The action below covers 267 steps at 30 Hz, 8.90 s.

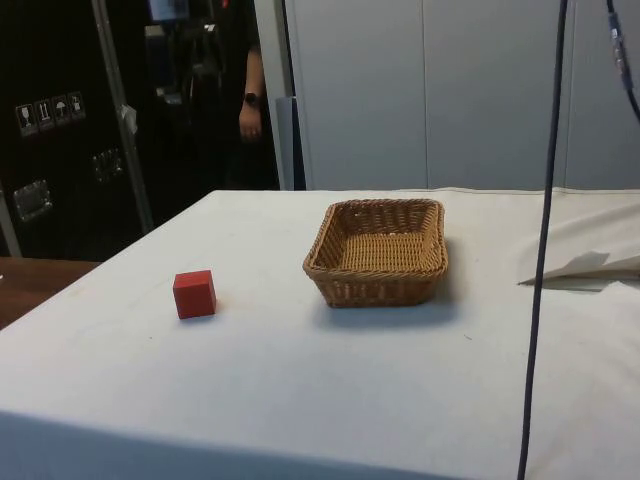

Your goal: Pick up the cube and place it into the basket.

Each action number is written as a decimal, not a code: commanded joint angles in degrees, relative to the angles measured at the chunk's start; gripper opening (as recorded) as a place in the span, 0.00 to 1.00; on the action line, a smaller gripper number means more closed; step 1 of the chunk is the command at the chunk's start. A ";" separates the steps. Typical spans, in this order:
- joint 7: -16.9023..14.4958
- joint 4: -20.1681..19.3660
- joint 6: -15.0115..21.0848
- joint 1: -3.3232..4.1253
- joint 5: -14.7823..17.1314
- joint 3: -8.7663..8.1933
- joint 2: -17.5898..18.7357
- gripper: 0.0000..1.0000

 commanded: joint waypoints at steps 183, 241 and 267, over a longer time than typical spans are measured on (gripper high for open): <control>-22.40 -21.83 28.02 -0.97 1.66 1.03 0.40 0.00; -33.00 -49.79 35.07 -2.12 1.38 -9.85 -21.26 0.00; -38.50 -52.83 45.84 -1.78 4.76 -13.01 -15.07 0.00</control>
